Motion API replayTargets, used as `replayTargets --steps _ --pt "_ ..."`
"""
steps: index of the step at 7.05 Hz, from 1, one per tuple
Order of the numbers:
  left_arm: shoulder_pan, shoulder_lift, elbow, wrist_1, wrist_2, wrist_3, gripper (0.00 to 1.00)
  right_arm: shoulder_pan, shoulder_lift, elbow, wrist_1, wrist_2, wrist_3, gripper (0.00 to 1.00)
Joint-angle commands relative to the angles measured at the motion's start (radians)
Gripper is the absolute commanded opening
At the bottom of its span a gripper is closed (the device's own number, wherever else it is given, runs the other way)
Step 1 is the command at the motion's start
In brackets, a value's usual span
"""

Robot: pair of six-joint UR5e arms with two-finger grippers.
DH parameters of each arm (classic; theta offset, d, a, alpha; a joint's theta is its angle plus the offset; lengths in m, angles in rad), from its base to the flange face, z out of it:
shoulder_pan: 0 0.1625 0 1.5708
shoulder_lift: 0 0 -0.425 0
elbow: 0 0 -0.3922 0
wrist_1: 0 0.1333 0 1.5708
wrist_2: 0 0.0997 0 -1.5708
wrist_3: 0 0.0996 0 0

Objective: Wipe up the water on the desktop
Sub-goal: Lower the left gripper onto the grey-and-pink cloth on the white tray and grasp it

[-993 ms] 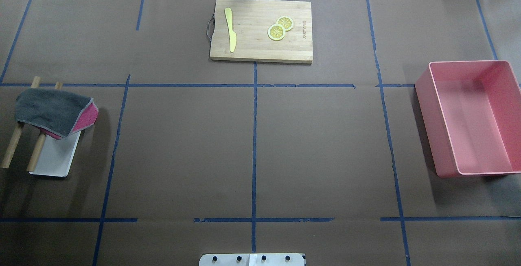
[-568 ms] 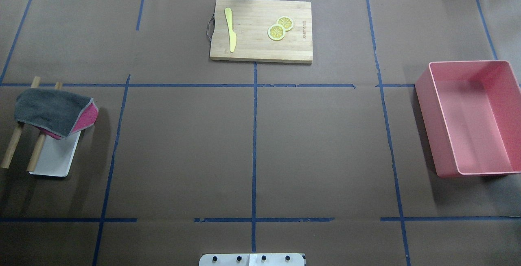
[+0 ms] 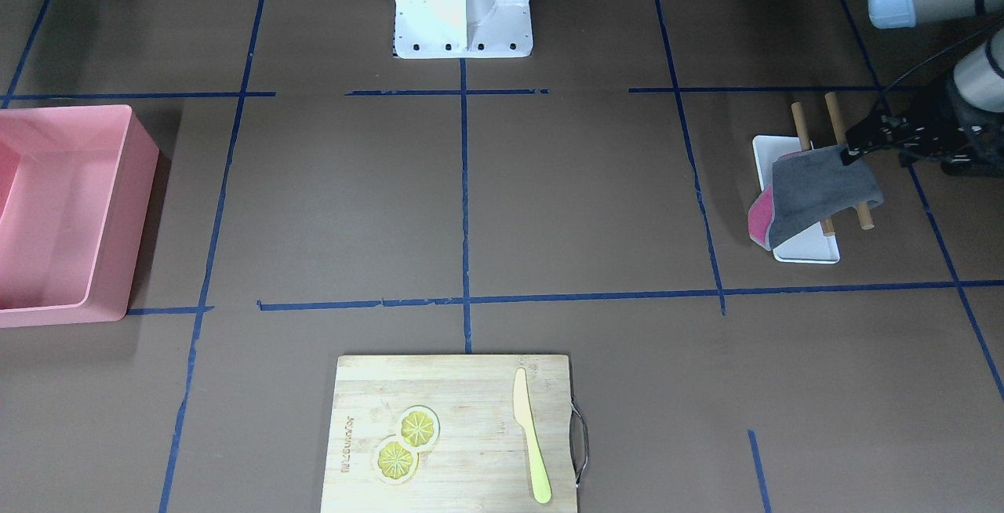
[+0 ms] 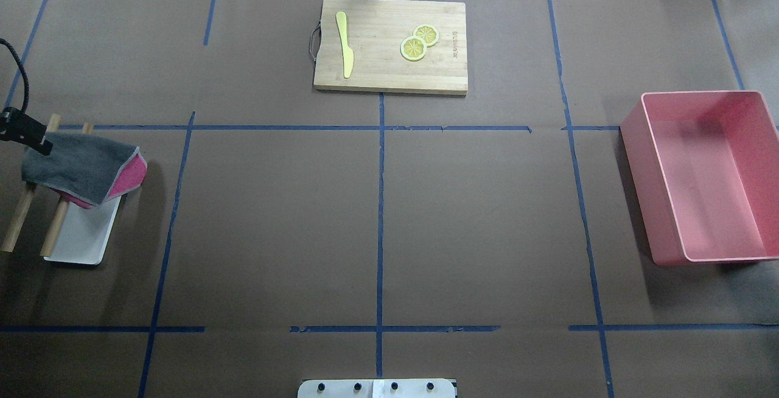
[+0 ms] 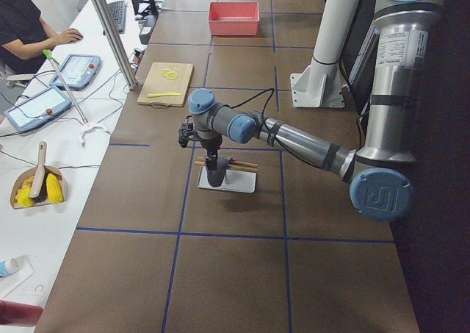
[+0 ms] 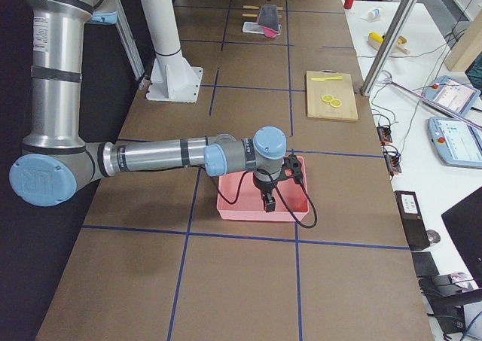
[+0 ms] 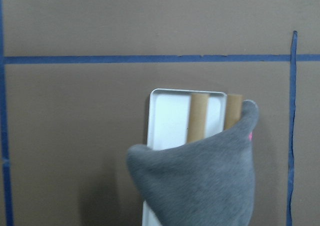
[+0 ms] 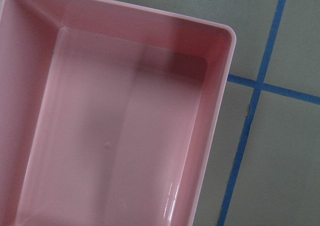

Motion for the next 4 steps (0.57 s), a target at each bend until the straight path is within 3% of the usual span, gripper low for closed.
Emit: replayTargets --steps 1,4 --pt "0.028 -0.003 0.02 -0.003 0.031 -0.015 0.82 -0.001 -0.001 -0.002 0.0 0.0 -0.002 1.0" --pt "0.028 -0.009 0.026 -0.003 0.046 -0.011 0.42 -0.002 -0.001 -0.005 0.0 0.0 -0.002 1.0"
